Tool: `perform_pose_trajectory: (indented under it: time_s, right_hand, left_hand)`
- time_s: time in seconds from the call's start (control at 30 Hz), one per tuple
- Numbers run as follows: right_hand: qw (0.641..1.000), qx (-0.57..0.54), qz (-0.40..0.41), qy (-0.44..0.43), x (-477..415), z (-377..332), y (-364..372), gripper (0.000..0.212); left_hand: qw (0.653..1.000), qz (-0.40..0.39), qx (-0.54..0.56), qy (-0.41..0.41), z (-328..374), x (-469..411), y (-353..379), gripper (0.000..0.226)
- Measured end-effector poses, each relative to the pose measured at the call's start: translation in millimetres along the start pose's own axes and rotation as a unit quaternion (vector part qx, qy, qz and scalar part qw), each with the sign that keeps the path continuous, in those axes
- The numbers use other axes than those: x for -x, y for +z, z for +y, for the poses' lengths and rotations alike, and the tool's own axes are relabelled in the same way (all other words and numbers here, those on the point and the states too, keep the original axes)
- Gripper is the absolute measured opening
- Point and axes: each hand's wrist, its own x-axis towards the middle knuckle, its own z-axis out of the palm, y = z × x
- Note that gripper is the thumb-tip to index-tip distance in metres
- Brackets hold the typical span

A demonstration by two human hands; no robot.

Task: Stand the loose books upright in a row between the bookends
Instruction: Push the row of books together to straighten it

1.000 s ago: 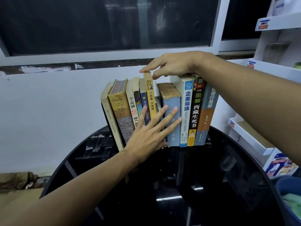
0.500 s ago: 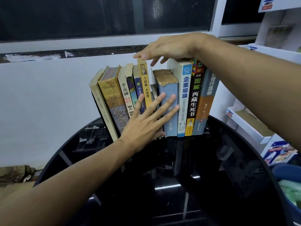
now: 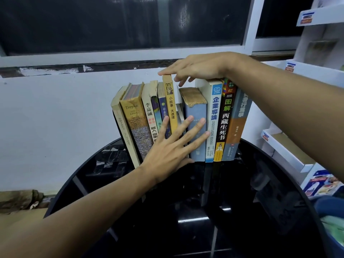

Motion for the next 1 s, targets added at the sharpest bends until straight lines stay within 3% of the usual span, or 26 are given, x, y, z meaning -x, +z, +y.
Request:
perform_pose_trajectory:
  time_s: [0.17,0.7,1.0]
  right_hand:
    - [1.000,0.016,0.004,-0.005,-0.1,4.6,-0.5,0.045]
    - [0.999,0.038,0.011,-0.003,-2.7,3.6,-5.9,0.050]
    - [0.992,0.124,0.015,0.012,18.5,18.5,-30.1,0.050]
  left_hand:
    - [1.000,0.000,-0.013,-0.005,-3.2,-1.9,5.3,0.096]
    - [1.000,-0.005,-0.014,-0.006,-3.1,-2.1,4.1,0.095]
    - [0.997,0.020,0.040,0.057,24.1,-24.6,-5.4,0.081]
